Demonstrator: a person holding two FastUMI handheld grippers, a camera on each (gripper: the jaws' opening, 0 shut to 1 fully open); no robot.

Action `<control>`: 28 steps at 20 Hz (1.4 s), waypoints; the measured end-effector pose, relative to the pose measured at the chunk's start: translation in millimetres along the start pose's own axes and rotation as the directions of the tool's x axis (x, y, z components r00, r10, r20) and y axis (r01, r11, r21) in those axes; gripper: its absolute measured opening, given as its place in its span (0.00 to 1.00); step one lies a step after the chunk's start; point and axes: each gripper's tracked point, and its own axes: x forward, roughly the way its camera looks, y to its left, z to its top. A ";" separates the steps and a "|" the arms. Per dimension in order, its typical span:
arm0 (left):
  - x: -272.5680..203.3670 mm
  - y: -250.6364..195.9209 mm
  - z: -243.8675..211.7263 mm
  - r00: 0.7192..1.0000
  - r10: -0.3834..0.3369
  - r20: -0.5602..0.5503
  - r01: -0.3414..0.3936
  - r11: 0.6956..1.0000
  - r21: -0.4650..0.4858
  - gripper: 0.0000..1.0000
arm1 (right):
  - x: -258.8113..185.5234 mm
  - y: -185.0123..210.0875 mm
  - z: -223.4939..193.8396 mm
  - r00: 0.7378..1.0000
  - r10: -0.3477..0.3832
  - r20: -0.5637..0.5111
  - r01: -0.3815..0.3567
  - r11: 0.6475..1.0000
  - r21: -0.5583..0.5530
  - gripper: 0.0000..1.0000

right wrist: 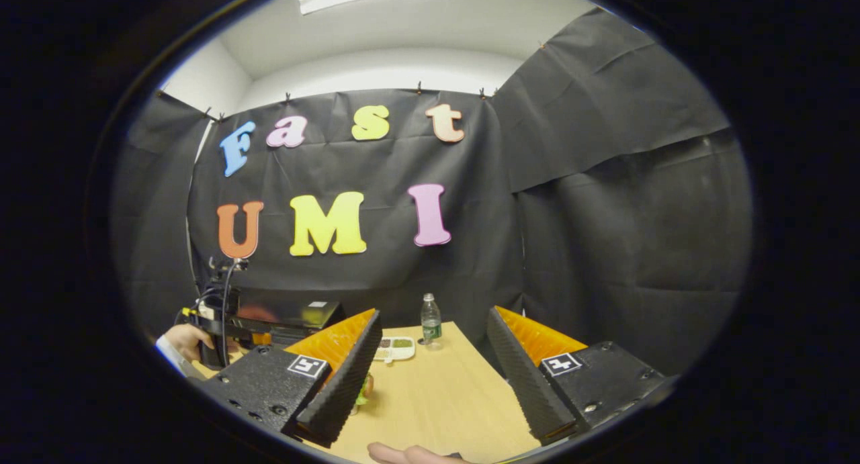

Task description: Open the electric oven with the left hand, put the food in, and close the electric oven.

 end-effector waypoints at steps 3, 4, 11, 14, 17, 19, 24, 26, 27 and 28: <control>6.6 1.9 -37.5 0.999 0.001 -0.043 -0.002 1.000 -0.026 0.95 | -0.4 0.4 -3.3 1.000 0.005 -0.011 -0.005 1.000 0.005 0.97; 6.2 2.0 -45.7 0.999 -0.002 -0.050 0.001 1.000 -0.030 0.95 | 0.5 -0.4 -4.3 1.000 0.003 -0.012 -0.003 1.000 0.005 0.97; -7.5 0.5 -75.0 0.995 0.012 -0.104 -0.008 0.999 0.042 0.96 | 3.1 9.0 -10.7 1.000 0.019 -0.022 -0.019 1.000 0.000 0.97; -11.9 -0.7 -101.6 0.980 0.005 -0.199 0.002 0.999 0.038 0.96 | 4.9 10.8 -16.0 0.999 0.023 -0.033 -0.023 1.000 0.002 0.97; -16.5 1.1 -117.6 0.969 0.012 -0.248 0.001 0.999 0.050 0.96 | 6.6 11.0 -18.8 0.999 0.024 -0.039 -0.024 1.000 0.009 0.97; -20.5 1.3 -118.8 0.968 0.012 -0.250 0.000 0.999 0.048 0.96 | 8.5 11.0 -21.2 0.999 0.023 -0.041 -0.023 1.000 0.007 0.97; -20.4 1.8 -126.1 0.971 0.020 -0.237 -0.009 0.999 0.046 0.96 | 12.2 17.0 -30.2 0.998 0.032 -0.056 -0.032 0.999 0.008 0.97; -17.9 1.3 -125.9 0.978 0.019 -0.207 -0.008 0.998 0.056 0.96 | 13.3 19.0 -35.1 0.997 0.035 -0.068 -0.035 0.999 0.003 0.97; -17.8 1.8 -128.3 0.978 0.019 -0.209 -0.009 0.999 0.050 0.97 | 14.4 19.8 -36.5 0.997 0.035 -0.073 -0.035 0.999 0.001 0.96; -18.1 1.3 -126.3 0.981 0.019 -0.192 -0.010 0.999 0.047 0.96 | 15.0 20.4 -39.0 0.996 0.035 -0.078 -0.035 0.999 -0.001 0.97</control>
